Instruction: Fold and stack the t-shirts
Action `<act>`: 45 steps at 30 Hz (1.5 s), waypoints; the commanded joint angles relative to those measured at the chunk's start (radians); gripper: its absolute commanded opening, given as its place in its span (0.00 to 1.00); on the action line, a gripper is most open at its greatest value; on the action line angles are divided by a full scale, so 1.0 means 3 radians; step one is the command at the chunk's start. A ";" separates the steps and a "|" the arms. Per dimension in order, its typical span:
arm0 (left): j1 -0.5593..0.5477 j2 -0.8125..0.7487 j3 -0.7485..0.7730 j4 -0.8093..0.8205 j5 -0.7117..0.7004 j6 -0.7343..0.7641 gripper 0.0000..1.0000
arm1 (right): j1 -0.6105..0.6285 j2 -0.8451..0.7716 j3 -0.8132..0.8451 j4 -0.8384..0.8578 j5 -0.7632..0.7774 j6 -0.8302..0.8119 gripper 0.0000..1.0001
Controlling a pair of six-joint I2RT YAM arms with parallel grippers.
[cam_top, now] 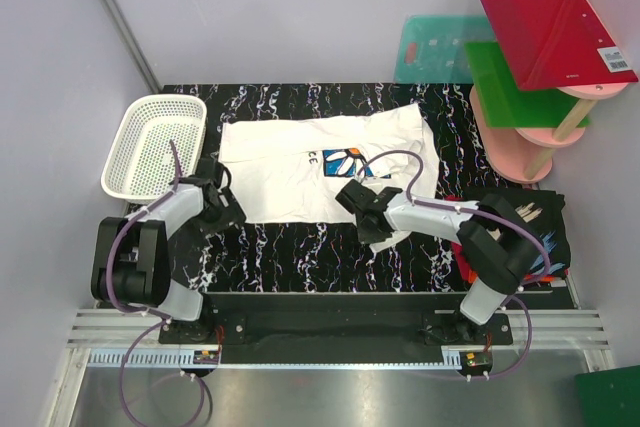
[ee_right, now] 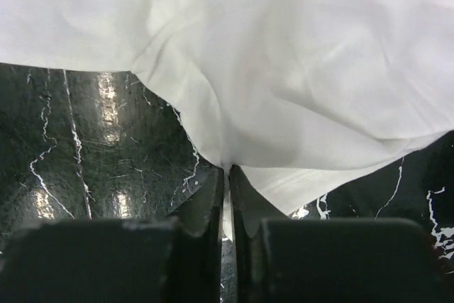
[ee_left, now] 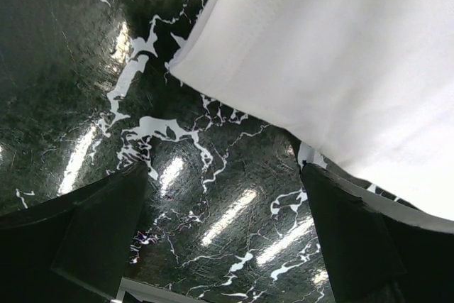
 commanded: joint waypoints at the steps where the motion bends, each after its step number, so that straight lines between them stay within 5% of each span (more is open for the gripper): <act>1: 0.0087 0.0045 0.0078 0.0151 0.0006 0.0015 0.99 | 0.0043 0.0238 0.0109 0.0051 0.0030 -0.0024 0.01; 11: 0.0215 -0.0186 0.0191 0.0156 -0.0209 -0.0052 0.99 | 0.0059 0.0034 0.0185 -0.0183 0.0295 -0.0050 0.00; 21: 0.0225 0.0514 0.0451 0.0340 -0.0035 -0.0036 0.85 | 0.0059 0.0024 0.0277 -0.0332 0.0480 -0.0075 0.00; 25: 0.0225 0.0643 0.0441 0.0412 0.0021 -0.0006 0.61 | 0.0059 -0.0007 0.0267 -0.0378 0.0551 -0.0060 0.00; 26: 0.0225 0.0653 0.0436 0.0417 0.0026 -0.0001 0.34 | 0.0059 -0.0017 0.0272 -0.0398 0.0557 -0.0065 0.00; 28: 0.0225 0.0628 0.0431 0.0412 0.0057 0.0010 0.02 | 0.0059 -0.0047 0.0277 -0.0409 0.0592 -0.0060 0.00; 38: 0.0225 -0.0057 0.0497 0.0284 0.0241 0.0102 0.00 | 0.0059 -0.0293 0.0430 -0.0480 0.1047 -0.0172 0.00; 45: 0.0225 0.0039 0.0824 0.0197 0.0236 0.0107 0.00 | 0.0054 -0.0171 0.0737 -0.0429 0.1676 -0.0417 0.00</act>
